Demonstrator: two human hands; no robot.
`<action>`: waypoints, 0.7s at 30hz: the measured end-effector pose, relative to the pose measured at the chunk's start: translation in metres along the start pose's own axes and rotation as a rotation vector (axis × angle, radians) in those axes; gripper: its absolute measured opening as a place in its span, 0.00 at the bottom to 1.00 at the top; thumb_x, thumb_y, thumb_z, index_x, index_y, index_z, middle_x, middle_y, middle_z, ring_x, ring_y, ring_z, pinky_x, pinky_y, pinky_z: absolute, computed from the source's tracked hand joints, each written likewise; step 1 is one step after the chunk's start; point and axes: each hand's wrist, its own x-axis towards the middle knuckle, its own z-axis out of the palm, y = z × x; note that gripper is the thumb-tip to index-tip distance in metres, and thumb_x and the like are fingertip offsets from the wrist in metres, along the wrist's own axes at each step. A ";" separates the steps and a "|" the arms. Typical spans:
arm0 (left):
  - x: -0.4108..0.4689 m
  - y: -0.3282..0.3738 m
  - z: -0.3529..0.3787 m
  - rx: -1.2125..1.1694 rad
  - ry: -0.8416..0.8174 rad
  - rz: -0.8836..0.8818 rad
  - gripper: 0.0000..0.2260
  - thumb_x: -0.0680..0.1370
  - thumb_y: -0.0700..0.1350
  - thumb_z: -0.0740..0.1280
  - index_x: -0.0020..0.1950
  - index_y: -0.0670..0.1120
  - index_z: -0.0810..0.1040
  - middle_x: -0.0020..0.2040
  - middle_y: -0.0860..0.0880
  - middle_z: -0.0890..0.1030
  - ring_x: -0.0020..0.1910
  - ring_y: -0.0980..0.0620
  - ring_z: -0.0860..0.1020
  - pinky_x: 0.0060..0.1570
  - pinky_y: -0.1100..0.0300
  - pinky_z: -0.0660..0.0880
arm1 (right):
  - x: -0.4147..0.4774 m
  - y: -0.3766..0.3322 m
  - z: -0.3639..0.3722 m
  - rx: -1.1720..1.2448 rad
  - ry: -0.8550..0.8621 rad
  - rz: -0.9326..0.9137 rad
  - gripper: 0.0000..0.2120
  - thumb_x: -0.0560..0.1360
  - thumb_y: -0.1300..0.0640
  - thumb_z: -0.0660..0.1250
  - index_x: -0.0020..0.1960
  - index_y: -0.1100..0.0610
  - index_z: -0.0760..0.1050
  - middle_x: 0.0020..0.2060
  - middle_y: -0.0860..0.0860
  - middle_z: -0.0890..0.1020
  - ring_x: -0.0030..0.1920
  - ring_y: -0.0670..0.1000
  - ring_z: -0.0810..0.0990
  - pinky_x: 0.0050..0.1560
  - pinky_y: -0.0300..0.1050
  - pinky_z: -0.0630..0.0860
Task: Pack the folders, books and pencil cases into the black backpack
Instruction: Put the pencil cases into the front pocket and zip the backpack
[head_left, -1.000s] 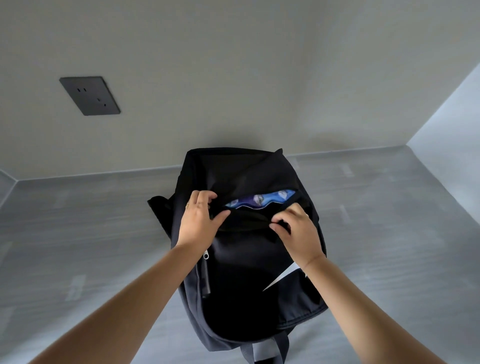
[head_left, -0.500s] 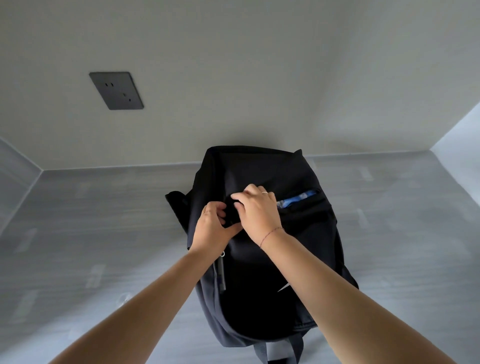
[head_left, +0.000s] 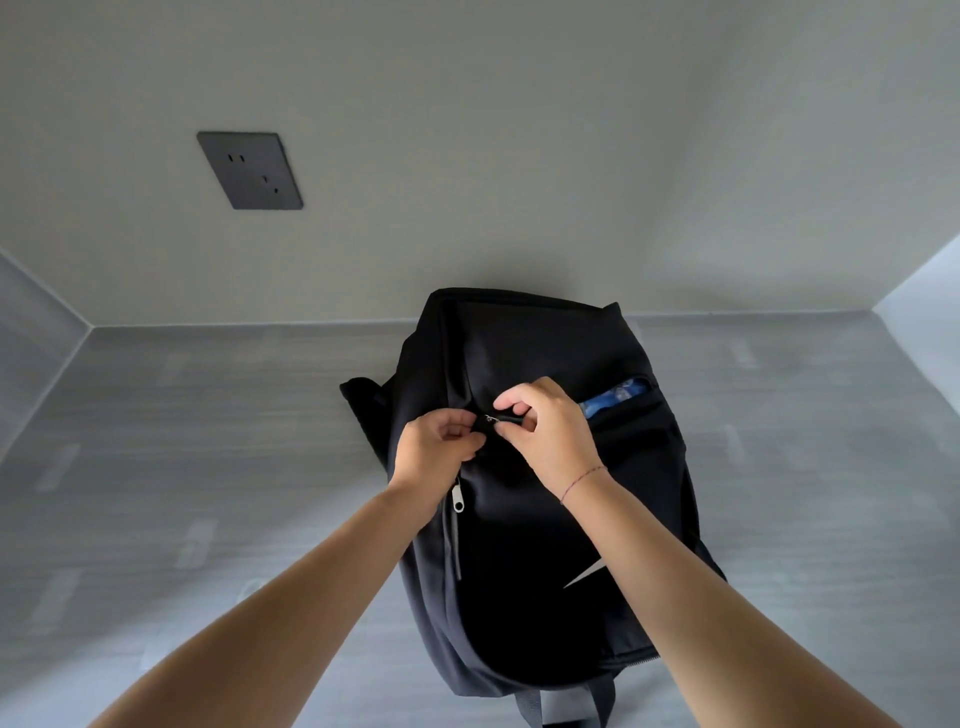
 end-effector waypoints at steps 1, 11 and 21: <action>0.001 0.001 -0.001 -0.013 -0.007 0.006 0.10 0.72 0.35 0.71 0.52 0.42 0.79 0.41 0.48 0.80 0.36 0.54 0.77 0.41 0.67 0.76 | 0.002 -0.001 -0.002 0.006 -0.002 -0.015 0.09 0.69 0.59 0.73 0.49 0.54 0.80 0.42 0.46 0.74 0.33 0.41 0.72 0.38 0.27 0.71; -0.001 0.012 0.000 0.131 0.036 0.189 0.12 0.73 0.38 0.70 0.54 0.47 0.75 0.40 0.51 0.77 0.38 0.56 0.76 0.42 0.68 0.73 | 0.005 -0.013 -0.001 -0.277 0.118 -0.105 0.08 0.73 0.54 0.69 0.40 0.58 0.77 0.38 0.51 0.79 0.38 0.50 0.77 0.39 0.45 0.76; 0.016 0.017 -0.016 0.527 -0.173 0.487 0.06 0.72 0.43 0.72 0.47 0.45 0.79 0.43 0.54 0.74 0.40 0.57 0.75 0.43 0.73 0.71 | 0.012 -0.011 -0.009 0.135 -0.004 0.162 0.02 0.75 0.59 0.66 0.46 0.57 0.77 0.39 0.48 0.80 0.38 0.43 0.78 0.37 0.29 0.73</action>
